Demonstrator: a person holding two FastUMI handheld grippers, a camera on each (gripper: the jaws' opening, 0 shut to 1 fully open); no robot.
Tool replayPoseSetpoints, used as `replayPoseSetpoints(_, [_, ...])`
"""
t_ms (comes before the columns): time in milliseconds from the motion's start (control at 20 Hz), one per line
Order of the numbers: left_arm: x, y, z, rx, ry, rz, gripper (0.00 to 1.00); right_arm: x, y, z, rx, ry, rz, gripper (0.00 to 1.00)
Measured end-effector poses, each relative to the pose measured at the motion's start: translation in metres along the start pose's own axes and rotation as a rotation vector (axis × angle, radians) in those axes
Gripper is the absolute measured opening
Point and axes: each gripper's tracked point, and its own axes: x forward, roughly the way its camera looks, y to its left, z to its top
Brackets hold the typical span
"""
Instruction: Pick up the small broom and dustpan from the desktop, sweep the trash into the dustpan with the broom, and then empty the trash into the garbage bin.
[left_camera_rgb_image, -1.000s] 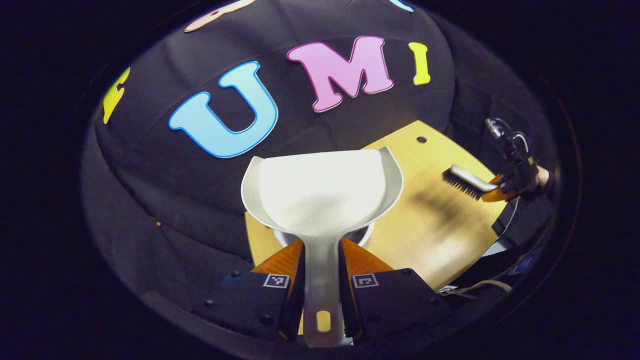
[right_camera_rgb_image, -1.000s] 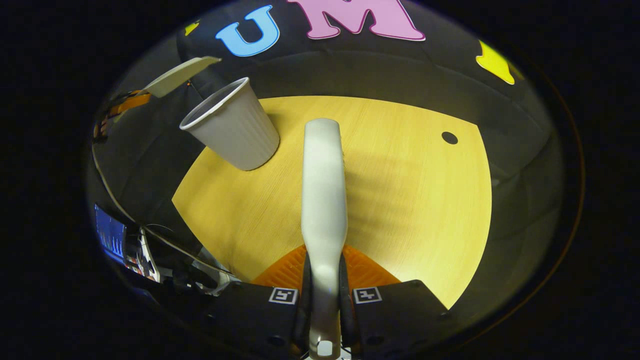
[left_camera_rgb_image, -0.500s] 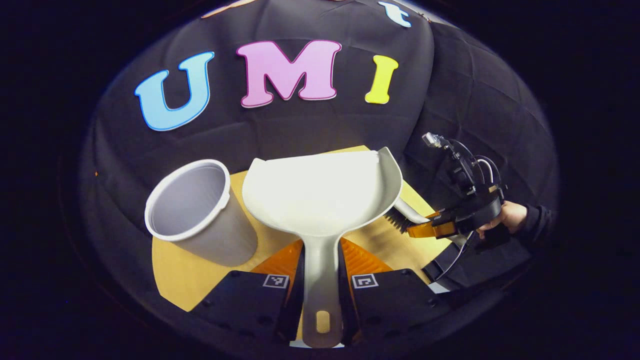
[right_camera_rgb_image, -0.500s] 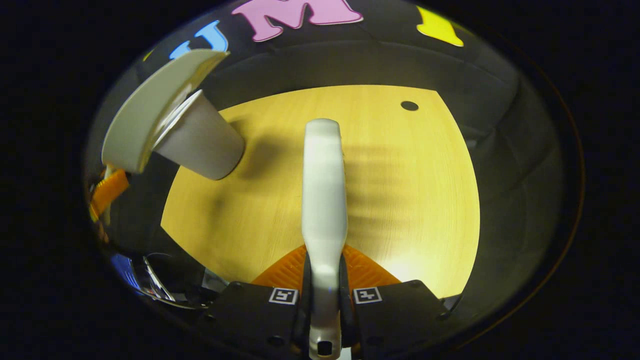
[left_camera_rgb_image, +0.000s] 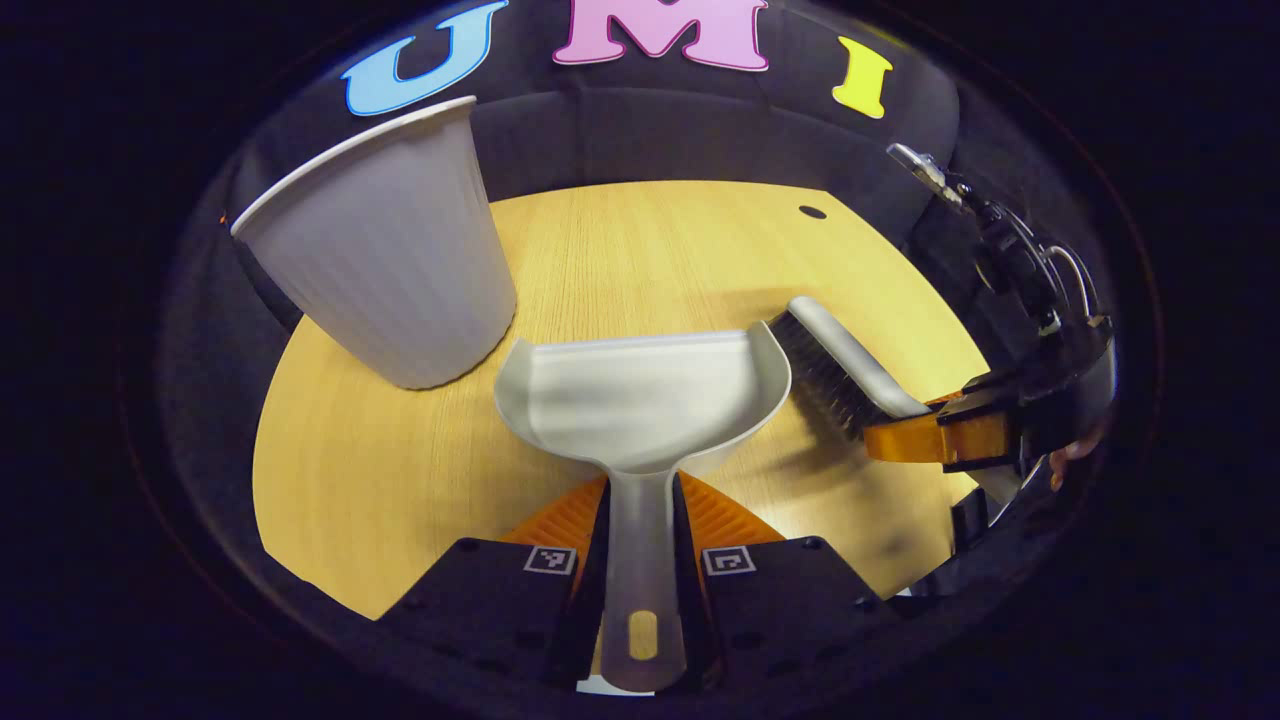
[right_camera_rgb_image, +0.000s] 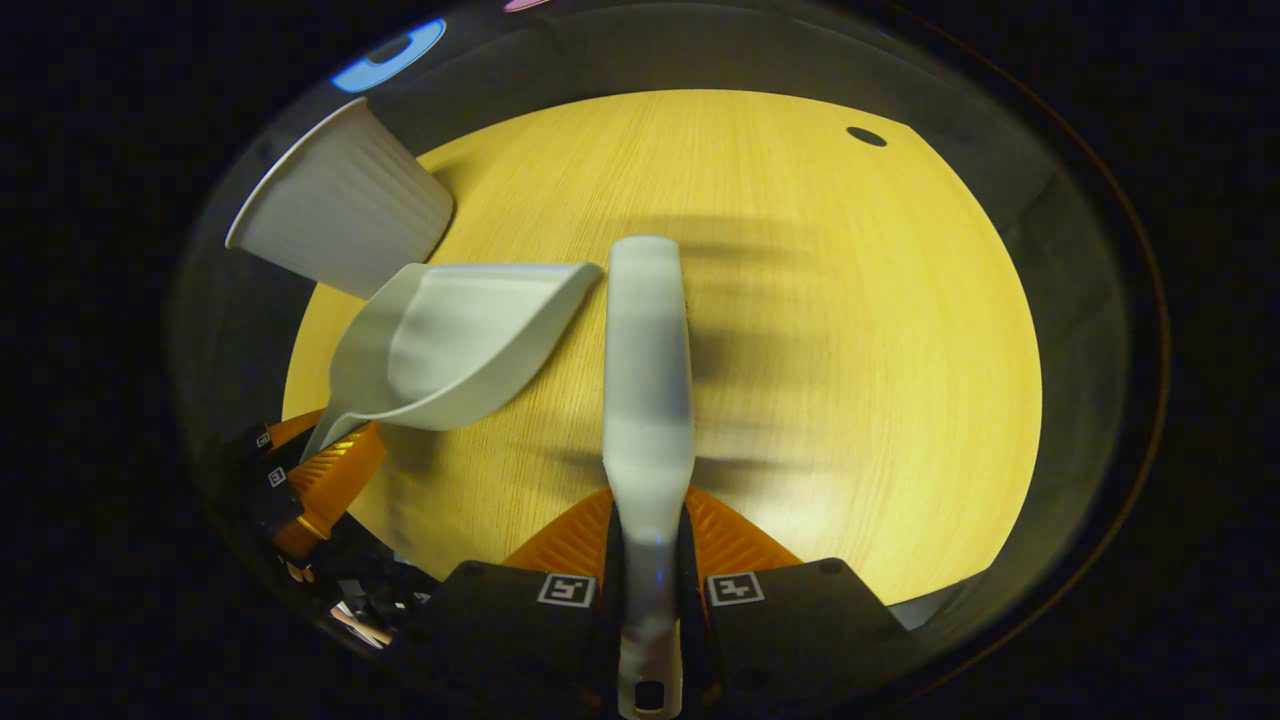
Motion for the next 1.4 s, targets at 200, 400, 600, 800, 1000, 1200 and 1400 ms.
replayPoseSetpoints(200, [-0.012,-0.002,0.007,-0.014,0.018,0.014,0.30,0.015,0.005,0.004,0.038,0.012,-0.011,0.27])
replayPoseSetpoints(400, [-0.003,0.002,-0.001,-0.066,0.061,0.036,0.30,0.015,-0.006,-0.001,0.083,0.014,-0.063,0.27])
replayPoseSetpoints(600, [0.004,0.009,-0.010,-0.051,0.126,0.043,0.31,0.018,-0.012,-0.006,0.150,0.061,-0.049,0.26])
replayPoseSetpoints(800, [0.004,0.007,-0.012,-0.047,0.172,0.027,0.31,0.019,-0.014,-0.007,0.144,0.061,-0.066,0.28])
replayPoseSetpoints(1000, [0.005,-0.001,-0.011,-0.029,0.193,-0.008,0.54,0.015,-0.015,-0.005,0.177,0.053,-0.056,0.32])
replayPoseSetpoints(1200, [-0.014,-0.012,-0.012,-0.059,0.190,-0.013,0.81,-0.001,-0.020,0.006,0.183,0.004,-0.046,0.94])
replayPoseSetpoints(1400, [-0.050,-0.011,-0.002,-0.084,0.103,0.032,0.81,-0.033,-0.026,0.016,0.132,-0.102,-0.046,0.99])
